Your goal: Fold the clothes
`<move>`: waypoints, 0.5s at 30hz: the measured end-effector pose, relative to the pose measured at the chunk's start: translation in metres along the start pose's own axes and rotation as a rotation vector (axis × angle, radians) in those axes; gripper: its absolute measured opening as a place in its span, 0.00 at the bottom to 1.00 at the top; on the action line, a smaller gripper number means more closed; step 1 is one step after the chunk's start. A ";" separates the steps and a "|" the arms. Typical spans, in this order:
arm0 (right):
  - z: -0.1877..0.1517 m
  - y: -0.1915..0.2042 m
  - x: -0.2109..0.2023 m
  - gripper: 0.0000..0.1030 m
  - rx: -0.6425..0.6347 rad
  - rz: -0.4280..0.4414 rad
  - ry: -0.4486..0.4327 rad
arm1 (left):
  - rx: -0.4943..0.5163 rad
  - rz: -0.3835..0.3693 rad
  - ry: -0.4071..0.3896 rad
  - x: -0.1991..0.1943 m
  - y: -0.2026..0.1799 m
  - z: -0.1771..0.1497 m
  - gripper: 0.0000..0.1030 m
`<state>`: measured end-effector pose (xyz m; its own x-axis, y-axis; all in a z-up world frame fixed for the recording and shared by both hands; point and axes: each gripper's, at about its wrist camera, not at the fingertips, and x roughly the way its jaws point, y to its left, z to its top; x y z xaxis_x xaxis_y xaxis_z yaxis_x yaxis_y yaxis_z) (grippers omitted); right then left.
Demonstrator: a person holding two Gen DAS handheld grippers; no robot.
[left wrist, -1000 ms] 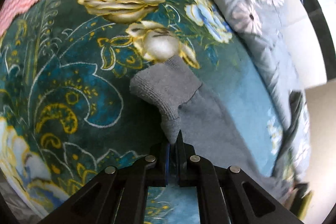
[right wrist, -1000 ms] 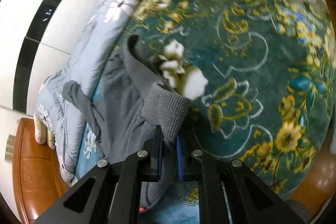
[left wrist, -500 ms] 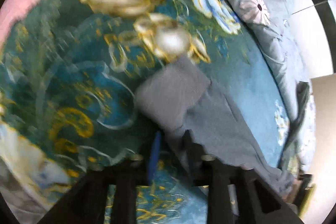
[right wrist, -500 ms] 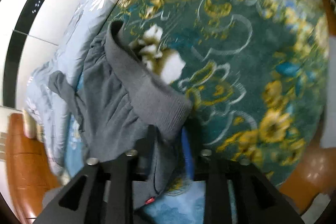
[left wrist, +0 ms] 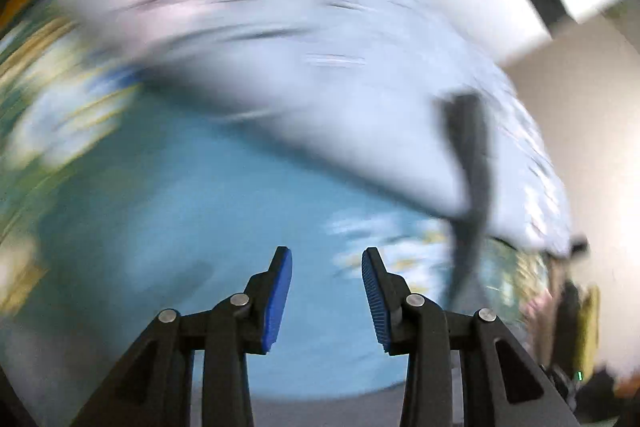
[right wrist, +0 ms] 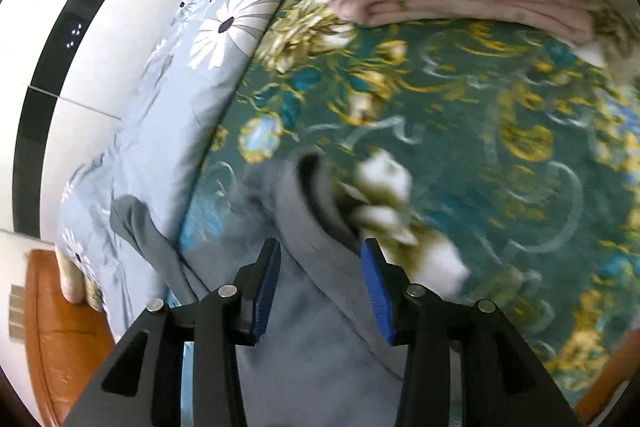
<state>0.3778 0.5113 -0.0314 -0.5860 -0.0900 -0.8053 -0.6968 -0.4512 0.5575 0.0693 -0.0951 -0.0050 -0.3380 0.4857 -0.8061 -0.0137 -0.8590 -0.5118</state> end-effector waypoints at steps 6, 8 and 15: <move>0.019 0.026 0.018 0.42 -0.034 -0.024 0.010 | 0.264 -0.089 0.040 0.092 -0.169 0.055 0.44; 0.019 0.032 0.019 0.42 -0.073 -0.042 0.013 | 0.342 -0.080 0.045 0.120 -0.218 0.061 0.49; 0.011 0.043 0.026 0.42 -0.185 -0.065 0.042 | 0.461 0.180 0.068 0.225 -0.292 0.054 0.17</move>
<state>0.3280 0.4999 -0.0262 -0.5219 -0.0906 -0.8482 -0.6423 -0.6126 0.4606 -0.0538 0.2561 -0.0204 -0.3111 0.3195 -0.8951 -0.3808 -0.9048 -0.1906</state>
